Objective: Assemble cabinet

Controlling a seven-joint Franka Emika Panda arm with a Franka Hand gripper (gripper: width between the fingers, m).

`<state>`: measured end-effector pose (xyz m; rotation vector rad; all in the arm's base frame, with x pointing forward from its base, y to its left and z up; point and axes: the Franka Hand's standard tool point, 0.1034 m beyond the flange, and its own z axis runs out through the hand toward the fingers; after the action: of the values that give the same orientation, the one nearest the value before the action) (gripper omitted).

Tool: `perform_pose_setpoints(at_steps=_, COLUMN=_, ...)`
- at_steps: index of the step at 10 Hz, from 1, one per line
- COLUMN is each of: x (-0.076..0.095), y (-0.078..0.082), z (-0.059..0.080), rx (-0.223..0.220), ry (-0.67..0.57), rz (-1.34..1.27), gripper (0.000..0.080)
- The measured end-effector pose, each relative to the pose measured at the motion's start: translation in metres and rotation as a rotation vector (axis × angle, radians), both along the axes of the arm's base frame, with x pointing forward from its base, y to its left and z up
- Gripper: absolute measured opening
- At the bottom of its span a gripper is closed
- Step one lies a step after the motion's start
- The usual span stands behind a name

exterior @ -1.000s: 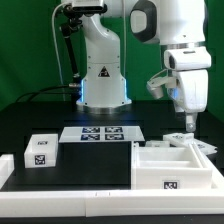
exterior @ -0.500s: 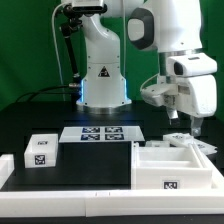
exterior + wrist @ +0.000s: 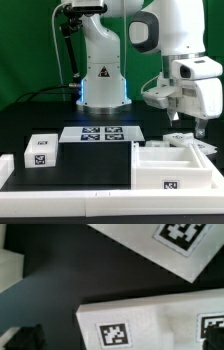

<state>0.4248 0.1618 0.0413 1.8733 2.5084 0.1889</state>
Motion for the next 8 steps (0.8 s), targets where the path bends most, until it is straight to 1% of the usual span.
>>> perform_pose_setpoints(at_steps=1, x=-0.012, y=0.008, z=-0.003, rx=0.008, ry=0.001, rz=0.031, gripper=0.0797)
perform_pose_setpoints(at_steps=2, x=-0.021, y=0.011, z=-0.008, rx=0.013, ry=0.01, rz=0.043, gripper=0.0797)
perform_pose_setpoints(at_steps=3, x=-0.031, y=0.013, z=-0.014, rx=0.019, ry=0.023, rz=0.049, gripper=0.0797)
perform_pose_setpoints(at_steps=4, x=-0.037, y=0.01, z=-0.02, rx=0.019, ry=0.036, rz=0.046, gripper=0.0797)
perform_pose_setpoints(at_steps=7, x=-0.041, y=0.007, z=-0.029, rx=0.02, ry=0.057, rz=0.034, gripper=0.0797)
perform_pose_setpoints(at_steps=8, x=-0.041, y=0.007, z=-0.029, rx=0.02, ry=0.059, rz=0.032, gripper=0.0797)
